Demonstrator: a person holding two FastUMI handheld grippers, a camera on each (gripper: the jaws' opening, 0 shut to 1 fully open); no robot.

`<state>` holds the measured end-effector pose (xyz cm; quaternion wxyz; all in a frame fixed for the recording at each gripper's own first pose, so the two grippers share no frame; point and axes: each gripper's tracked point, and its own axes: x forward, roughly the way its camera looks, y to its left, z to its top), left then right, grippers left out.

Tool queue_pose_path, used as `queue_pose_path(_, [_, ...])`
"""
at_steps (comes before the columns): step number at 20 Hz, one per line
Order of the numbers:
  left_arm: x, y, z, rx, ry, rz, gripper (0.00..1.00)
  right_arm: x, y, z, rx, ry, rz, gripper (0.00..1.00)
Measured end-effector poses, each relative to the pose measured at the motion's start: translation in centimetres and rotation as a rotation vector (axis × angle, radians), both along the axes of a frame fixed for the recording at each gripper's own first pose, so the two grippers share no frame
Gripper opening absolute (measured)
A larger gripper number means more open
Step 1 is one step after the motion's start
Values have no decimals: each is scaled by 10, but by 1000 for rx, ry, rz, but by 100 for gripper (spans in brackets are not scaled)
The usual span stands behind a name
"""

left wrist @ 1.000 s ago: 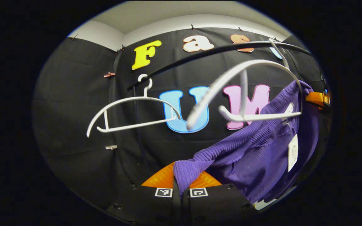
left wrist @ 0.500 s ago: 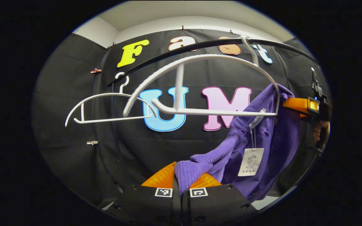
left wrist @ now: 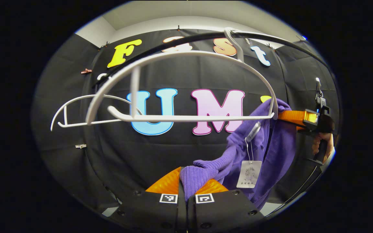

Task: Grasp the clothes on the hanger with both hands and then place them into the laundry hamper below.

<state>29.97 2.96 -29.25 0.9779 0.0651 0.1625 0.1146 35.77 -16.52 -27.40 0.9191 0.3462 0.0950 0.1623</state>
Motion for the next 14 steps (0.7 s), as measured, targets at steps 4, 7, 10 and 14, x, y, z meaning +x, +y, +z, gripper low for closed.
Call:
queue_pose_path(4, [-3, -14, -20, -18, 44, -35, 6, -13, 25, -36, -96, 94, 75, 10])
queue_pose_path(7, [-2, -13, -31, -37, 65, -37, 6, -34, 54, -52, -69, 155, 154, 14])
queue_pose_path(10, [-12, -16, -40, -57, 78, -27, 6, -55, 72, -62, -81, 189, 188, 10])
queue_pose_path(14, [-21, -15, -60, -67, 111, -20, 6, -82, 96, -81, -168, 228, 215, 11])
